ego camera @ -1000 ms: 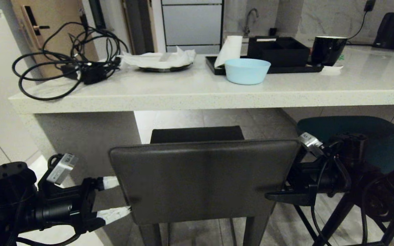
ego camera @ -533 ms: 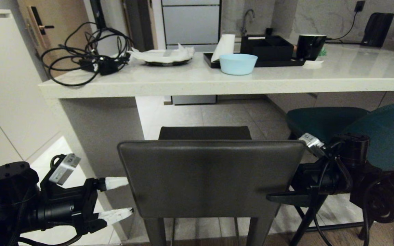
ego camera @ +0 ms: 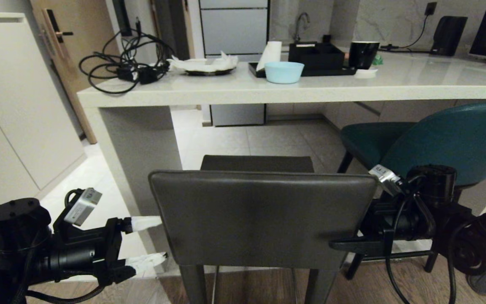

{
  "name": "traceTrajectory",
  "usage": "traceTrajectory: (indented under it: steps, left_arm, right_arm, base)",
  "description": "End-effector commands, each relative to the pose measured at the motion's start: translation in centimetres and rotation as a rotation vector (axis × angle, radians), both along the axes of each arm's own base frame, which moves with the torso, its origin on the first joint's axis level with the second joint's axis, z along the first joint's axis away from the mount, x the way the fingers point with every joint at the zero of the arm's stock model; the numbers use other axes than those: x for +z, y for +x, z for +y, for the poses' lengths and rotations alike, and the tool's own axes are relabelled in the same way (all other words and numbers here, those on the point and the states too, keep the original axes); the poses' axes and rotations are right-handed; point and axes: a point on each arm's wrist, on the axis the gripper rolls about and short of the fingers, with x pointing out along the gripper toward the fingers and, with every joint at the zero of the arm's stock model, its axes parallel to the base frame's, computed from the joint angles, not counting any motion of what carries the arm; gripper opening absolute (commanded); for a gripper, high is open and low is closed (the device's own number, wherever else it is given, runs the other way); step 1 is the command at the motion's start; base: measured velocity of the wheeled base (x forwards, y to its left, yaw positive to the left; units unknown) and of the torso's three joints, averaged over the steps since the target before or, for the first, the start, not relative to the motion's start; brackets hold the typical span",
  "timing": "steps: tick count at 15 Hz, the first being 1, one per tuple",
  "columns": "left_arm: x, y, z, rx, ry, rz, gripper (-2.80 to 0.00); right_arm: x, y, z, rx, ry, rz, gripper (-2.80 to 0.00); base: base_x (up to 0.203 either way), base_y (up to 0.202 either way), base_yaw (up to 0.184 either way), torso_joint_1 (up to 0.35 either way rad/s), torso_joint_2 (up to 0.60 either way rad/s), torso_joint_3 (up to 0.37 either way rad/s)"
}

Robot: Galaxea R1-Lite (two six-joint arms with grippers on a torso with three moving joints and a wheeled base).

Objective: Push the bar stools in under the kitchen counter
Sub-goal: Pull the gray chair out from under the dining table

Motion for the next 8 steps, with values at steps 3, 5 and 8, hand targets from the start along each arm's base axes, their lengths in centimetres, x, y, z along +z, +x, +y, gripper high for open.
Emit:
traceTrajectory:
  steps: [3,5,8]
  left_arm:
    - [-0.6,2.2,0.5,0.037,-0.006,0.008,0.00]
    - [-0.7,2.7,0.4,0.083,0.000,0.006,0.00]
    - [-0.7,3.2,0.0,0.084,0.001,0.001,0.00]
  right_arm:
    - [0.1,0.0,-0.3,0.000,0.004,-0.009,0.00]
    - [0.2,0.0,-0.4,-0.003,0.004,-0.009,0.00]
    - [0.1,0.0,-0.4,-0.004,0.004,-0.009,0.00]
  base:
    - [-0.042,0.000,0.000,-0.001,0.00,0.003]
    - [0.000,0.000,0.000,0.000,0.00,0.000]
    - [0.000,0.000,0.000,0.000,0.00,0.000]
